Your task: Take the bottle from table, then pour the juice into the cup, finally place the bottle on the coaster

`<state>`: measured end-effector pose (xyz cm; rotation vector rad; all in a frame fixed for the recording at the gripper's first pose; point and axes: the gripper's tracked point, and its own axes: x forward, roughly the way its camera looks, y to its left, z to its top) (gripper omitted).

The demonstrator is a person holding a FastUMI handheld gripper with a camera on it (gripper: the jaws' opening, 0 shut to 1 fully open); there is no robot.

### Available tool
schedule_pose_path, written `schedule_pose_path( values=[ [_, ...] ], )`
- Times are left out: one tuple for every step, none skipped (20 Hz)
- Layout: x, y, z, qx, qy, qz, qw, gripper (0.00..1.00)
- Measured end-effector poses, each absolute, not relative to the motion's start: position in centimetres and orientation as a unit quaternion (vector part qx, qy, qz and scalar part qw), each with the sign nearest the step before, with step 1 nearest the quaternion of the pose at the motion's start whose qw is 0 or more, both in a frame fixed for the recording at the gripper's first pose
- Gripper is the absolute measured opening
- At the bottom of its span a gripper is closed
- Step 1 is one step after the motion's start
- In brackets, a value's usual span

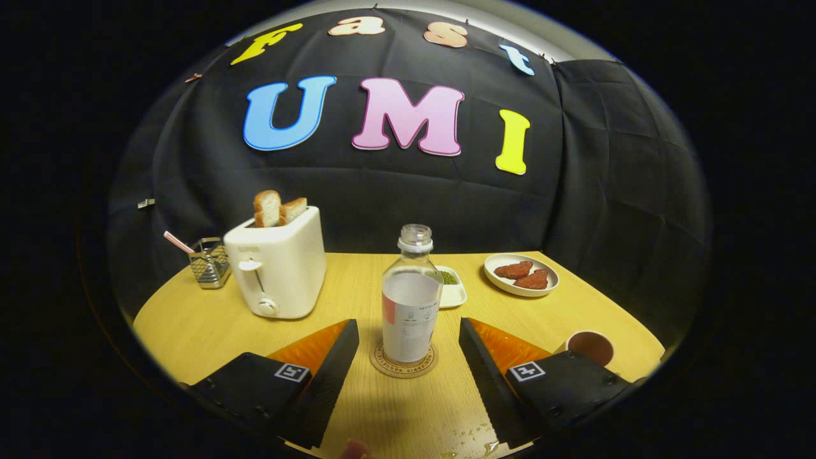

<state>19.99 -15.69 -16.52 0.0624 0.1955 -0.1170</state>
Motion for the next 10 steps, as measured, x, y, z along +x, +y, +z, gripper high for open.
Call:
schedule_pose_path(
  values=[
    [19.0, -15.3, -15.5, 0.038, 0.091, -0.052, 0.994, 0.97],
    [17.9, -15.0, -14.5, 0.043, 0.084, -0.045, 0.995, 0.97],
    [16.9, -14.9, -13.4, 0.044, 0.075, -0.040, 0.995, 0.97],
    [15.8, -14.7, -12.2, 0.043, 0.067, -0.032, 0.996, 0.97],
    [14.8, -14.5, -11.0, 0.039, 0.060, -0.022, 0.997, 0.97],
    [13.6, -14.4, -10.0, 0.032, 0.054, -0.012, 0.998, 0.97],
    [12.6, -14.4, -9.2, 0.027, 0.048, -0.005, 0.998, 0.97],
    [11.6, -14.3, -8.1, 0.022, 0.040, 0.005, 0.999, 0.97],
    [10.7, -14.4, -7.1, 0.019, 0.033, 0.008, 0.999, 0.97],
    [9.8, -14.4, -6.2, 0.019, 0.025, 0.013, 0.999, 0.97]
  ],
)
